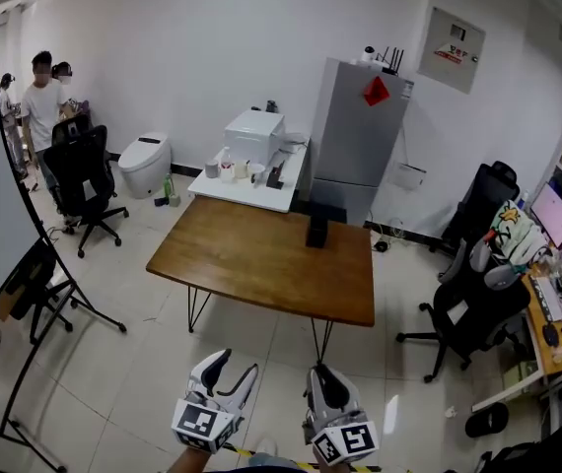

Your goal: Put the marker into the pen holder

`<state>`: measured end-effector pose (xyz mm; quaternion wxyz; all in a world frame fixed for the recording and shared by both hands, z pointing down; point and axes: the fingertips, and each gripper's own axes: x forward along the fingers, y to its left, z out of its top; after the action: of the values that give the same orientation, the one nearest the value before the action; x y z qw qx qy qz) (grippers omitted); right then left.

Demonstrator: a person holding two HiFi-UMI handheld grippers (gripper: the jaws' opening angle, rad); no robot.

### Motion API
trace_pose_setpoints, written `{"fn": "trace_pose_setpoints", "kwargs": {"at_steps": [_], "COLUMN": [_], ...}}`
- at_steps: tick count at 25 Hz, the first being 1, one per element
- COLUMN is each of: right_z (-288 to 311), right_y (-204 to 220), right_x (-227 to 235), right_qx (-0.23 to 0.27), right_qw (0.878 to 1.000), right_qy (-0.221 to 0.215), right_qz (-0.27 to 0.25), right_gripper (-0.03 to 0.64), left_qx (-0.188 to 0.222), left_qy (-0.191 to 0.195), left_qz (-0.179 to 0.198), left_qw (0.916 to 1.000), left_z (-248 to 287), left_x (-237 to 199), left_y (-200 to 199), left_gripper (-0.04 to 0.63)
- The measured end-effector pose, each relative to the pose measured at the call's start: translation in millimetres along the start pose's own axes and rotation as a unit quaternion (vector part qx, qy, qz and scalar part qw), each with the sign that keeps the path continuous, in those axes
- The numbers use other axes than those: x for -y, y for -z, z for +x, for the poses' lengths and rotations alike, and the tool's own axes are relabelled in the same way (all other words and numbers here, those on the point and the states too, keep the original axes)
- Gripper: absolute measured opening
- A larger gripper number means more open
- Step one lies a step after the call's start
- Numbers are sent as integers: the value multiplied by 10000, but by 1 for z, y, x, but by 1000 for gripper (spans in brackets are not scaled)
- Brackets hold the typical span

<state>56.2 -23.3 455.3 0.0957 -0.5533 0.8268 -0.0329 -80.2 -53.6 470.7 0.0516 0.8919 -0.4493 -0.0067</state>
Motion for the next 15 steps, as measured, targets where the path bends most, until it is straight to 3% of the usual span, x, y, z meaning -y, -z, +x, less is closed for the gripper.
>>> {"fn": "trace_pose_setpoints", "kwargs": {"at_steps": [7,15], "right_z": [77,180], "right_y": [0,26], "right_x": [77,153], "right_qx": [-57,-213], "right_qw": [9999,9993], "right_qy": [-19,252], "right_qz": [114,147], "right_gripper": [58,58], "left_qx": [-91,-175], "left_qy": [-86,-72], "left_qz": [50,-169], "left_qw": [9999,9997], "left_z": [106,220], "left_x": [-31,-109], "left_y": [-5,8], "left_gripper": [230,230]}}
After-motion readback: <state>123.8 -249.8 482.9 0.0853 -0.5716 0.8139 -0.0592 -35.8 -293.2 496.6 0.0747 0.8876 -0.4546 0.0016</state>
